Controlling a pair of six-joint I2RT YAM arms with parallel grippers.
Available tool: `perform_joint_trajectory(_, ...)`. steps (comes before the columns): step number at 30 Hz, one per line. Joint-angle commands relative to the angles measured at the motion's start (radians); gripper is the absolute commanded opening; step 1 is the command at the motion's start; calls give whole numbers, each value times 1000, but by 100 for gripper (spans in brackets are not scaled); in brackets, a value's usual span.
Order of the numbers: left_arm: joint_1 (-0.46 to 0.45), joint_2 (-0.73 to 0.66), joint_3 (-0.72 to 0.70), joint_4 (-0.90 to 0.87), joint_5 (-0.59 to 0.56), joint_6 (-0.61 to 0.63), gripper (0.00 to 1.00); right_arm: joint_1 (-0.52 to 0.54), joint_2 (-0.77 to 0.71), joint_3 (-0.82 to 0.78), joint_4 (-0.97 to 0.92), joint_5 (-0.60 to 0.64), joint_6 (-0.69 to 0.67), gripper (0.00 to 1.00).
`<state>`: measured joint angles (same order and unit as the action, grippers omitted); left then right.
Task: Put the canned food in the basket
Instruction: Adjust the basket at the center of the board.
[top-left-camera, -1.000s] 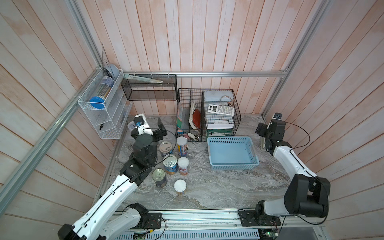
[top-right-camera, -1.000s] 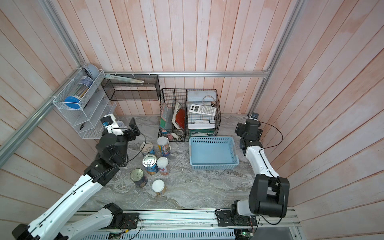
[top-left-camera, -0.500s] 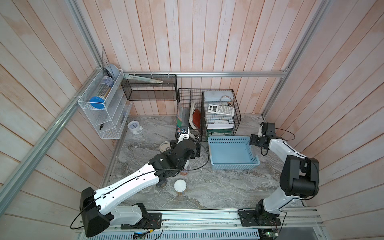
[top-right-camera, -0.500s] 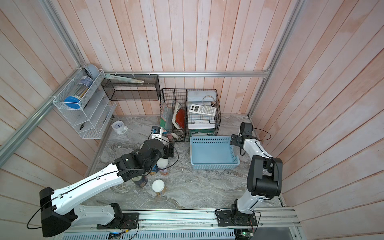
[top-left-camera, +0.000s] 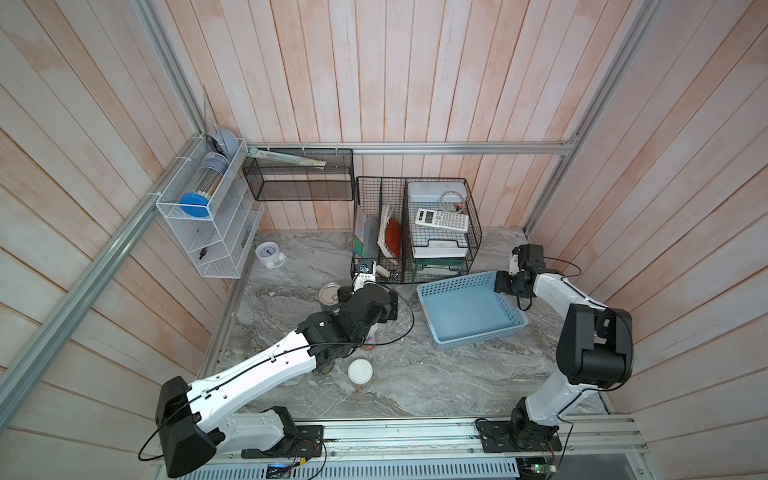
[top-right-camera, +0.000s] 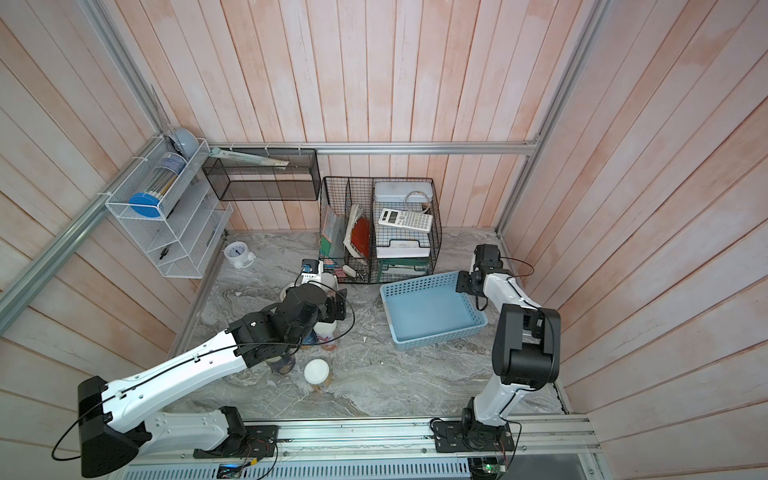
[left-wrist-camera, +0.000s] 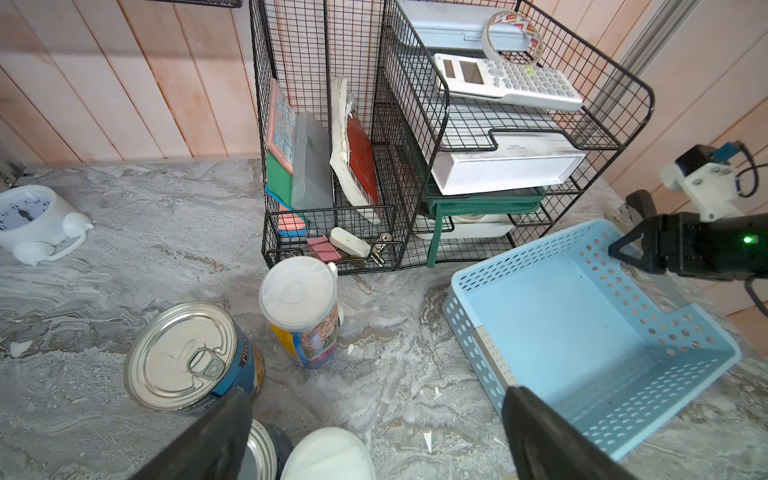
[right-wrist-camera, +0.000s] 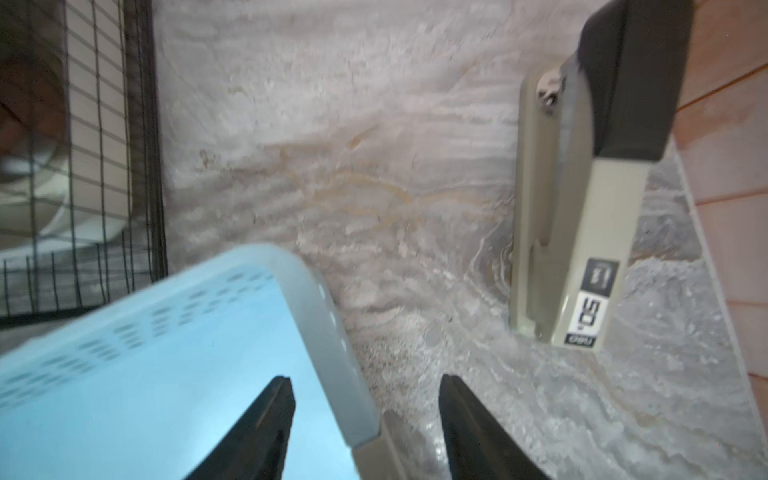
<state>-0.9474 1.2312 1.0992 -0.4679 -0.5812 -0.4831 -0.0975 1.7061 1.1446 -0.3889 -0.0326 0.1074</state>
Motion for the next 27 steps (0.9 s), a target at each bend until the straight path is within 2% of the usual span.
perform_joint_trajectory(1, 1, -16, -27, 20, -3, 8, 100, 6, -84, -22, -50, -65, 17, 68)
perform_joint_trajectory(6, 3, -20, -54, 49, 13, 7, 100, 4, -81, -64, -30, -20, 20, 71)
perform_joint_trajectory(9, 12, -20, -65, 55, 24, 7, 100, 4, -25, -48, -54, -46, 12, 67)
perform_joint_trajectory(12, 20, -24, -74, 51, 28, 9, 100, 4, -8, -62, -50, -38, 27, 60)
perform_joint_trajectory(17, 35, -36, -91, 63, 46, 18, 100, 14, -53, -90, -57, -56, 55, 39)
perform_joint_trajectory(19, 36, -34, -91, 68, 53, 21, 100, 29, -74, -102, -72, -51, 55, 34)
perform_joint_trajectory(27, 38, -35, -107, 80, 80, 23, 100, 141, -139, -141, -100, 42, -73, 17)
